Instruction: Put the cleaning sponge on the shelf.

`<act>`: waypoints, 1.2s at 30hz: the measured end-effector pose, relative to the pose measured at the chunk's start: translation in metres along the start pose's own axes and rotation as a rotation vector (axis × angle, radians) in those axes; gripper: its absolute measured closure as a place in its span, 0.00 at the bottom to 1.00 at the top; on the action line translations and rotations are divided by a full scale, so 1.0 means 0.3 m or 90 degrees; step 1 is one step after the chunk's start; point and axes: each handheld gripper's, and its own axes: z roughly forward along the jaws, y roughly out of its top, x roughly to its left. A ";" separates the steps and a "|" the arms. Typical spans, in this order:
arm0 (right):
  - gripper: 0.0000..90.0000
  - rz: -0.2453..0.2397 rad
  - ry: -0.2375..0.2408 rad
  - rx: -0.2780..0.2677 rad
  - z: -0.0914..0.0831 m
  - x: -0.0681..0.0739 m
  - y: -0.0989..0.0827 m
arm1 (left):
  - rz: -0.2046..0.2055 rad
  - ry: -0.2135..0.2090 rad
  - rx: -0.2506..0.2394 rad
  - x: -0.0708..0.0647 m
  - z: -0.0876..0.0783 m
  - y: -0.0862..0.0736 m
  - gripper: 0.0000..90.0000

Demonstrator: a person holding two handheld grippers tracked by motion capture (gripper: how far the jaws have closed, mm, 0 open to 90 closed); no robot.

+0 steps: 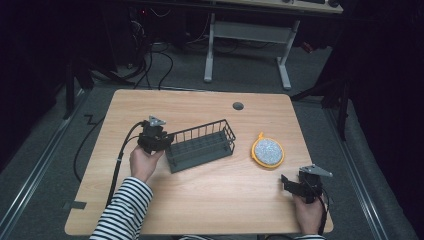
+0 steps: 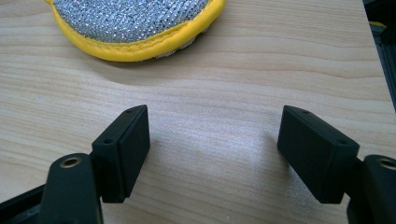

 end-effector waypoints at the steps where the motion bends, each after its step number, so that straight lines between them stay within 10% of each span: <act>1: 0.28 0.000 0.001 -0.001 0.000 0.001 0.000 | 0.000 0.000 0.000 0.000 0.000 0.000 0.71; 20: 0.28 0.000 0.001 -0.001 0.000 0.001 -0.001 | -0.021 -0.035 -0.017 -0.048 0.049 0.032 0.61; 26: 0.29 0.003 0.002 -0.002 0.000 -0.001 -0.001 | -0.015 -0.022 -0.035 -0.051 0.016 0.036 0.38; 36: 0.29 0.002 0.001 -0.002 0.000 0.000 -0.001 | -0.006 -0.039 -0.064 -0.028 -0.091 0.019 0.34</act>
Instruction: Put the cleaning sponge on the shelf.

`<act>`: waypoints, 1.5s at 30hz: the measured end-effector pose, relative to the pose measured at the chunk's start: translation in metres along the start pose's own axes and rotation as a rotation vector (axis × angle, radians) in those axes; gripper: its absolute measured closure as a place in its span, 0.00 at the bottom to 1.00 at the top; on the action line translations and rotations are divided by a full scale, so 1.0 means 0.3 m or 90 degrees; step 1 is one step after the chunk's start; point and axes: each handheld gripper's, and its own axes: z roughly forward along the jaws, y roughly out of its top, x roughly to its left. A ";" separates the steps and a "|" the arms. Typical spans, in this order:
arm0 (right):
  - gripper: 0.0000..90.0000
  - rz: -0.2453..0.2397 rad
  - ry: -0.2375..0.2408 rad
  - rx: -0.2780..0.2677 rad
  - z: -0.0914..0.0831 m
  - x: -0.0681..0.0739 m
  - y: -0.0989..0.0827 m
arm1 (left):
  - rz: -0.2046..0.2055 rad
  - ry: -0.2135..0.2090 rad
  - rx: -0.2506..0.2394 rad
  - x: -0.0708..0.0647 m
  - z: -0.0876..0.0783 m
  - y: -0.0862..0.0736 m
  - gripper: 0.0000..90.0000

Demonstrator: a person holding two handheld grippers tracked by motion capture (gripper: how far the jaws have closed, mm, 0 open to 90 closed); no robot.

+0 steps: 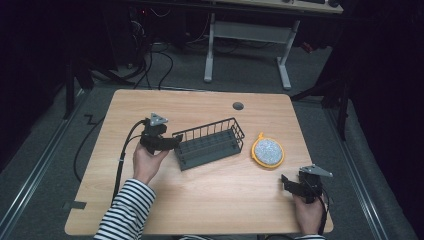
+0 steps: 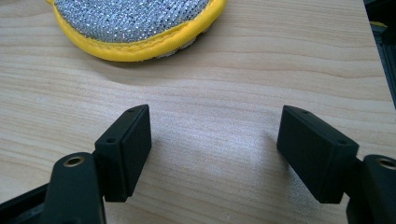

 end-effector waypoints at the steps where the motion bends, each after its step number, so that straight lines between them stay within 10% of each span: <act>1: 0.29 0.000 0.000 0.000 0.000 0.000 0.000 | 0.000 0.000 -0.002 0.005 -0.013 -0.006 0.34; 22: 0.29 -0.001 -0.001 0.002 0.000 0.000 0.000 | -0.040 0.044 -0.030 0.112 -0.183 -0.123 0.35; 45: 0.29 -0.001 -0.001 0.000 0.000 0.000 0.000 | -0.072 0.048 -0.016 0.165 -0.242 -0.293 0.37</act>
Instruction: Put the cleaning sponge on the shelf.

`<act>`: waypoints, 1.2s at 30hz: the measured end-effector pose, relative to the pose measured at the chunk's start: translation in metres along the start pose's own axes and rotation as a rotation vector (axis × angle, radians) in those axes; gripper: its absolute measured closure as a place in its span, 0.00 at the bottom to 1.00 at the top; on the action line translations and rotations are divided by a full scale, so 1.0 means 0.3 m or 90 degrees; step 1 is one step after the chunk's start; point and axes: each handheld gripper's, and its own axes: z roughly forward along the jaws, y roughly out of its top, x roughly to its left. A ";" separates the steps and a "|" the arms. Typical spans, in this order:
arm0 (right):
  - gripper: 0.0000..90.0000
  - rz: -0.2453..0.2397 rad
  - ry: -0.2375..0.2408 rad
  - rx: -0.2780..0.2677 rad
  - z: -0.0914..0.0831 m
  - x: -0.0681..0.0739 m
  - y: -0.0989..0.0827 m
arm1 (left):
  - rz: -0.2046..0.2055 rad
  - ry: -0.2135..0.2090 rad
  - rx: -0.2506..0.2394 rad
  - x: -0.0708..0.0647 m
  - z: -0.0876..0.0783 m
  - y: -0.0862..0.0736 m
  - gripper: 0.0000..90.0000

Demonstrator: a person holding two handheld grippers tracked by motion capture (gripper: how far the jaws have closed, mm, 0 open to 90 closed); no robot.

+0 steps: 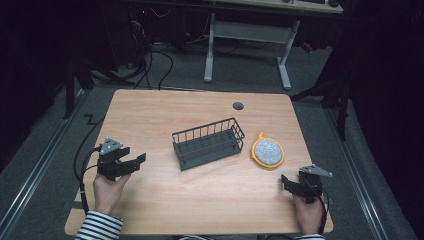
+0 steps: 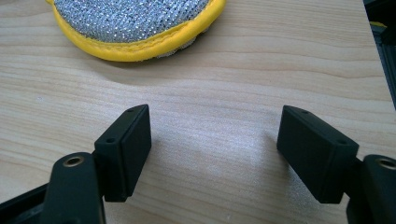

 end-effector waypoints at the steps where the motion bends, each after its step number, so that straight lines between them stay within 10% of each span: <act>1: 0.29 0.000 0.000 0.000 0.000 0.000 0.000 | -0.001 0.002 0.003 0.004 -0.002 -0.015 0.37; 21: 0.29 0.000 -0.001 0.001 0.000 0.001 0.000 | -0.011 -0.016 0.025 0.007 0.045 -0.168 0.33; 36: 0.29 -0.001 -0.001 0.003 0.000 0.001 0.001 | -0.017 0.042 0.027 0.015 0.104 -0.207 0.32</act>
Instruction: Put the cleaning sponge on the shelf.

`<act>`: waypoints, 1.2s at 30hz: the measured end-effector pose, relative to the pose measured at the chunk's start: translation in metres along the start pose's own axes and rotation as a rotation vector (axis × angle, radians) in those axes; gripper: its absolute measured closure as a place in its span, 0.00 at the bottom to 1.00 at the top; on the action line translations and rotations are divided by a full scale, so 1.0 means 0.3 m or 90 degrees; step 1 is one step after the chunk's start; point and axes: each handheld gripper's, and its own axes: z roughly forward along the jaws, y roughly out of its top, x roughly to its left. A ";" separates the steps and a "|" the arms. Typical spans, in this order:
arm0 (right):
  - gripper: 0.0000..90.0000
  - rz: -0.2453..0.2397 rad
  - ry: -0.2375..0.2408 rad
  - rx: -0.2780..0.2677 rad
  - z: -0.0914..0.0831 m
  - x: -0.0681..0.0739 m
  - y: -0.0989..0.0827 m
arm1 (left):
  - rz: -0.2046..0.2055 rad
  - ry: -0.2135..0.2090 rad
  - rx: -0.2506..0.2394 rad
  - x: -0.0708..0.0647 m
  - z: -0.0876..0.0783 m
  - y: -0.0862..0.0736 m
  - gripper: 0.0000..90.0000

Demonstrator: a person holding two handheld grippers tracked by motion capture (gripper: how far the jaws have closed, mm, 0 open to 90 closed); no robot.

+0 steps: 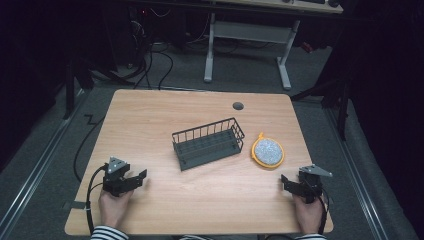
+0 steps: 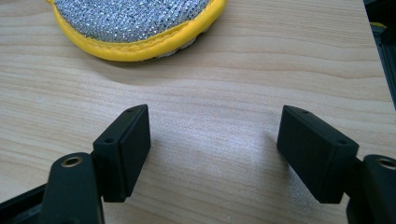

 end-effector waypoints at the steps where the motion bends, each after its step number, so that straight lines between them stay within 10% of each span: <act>1: 0.29 0.000 0.002 -0.001 0.001 0.000 0.000 | 0.002 0.009 0.000 -0.001 0.004 -0.002 0.32; 11: 0.30 -0.020 0.020 -0.002 0.002 0.012 0.001 | -0.002 0.029 0.023 0.002 0.025 0.002 0.34; 15: 0.28 -0.023 0.019 -0.001 0.002 0.014 0.002 | 0.037 0.058 0.037 -0.023 0.035 0.005 0.33; 36: 0.36 0.020 0.041 0.009 -0.050 0.027 0.048 | 0.036 0.057 0.039 -0.024 0.034 0.004 0.30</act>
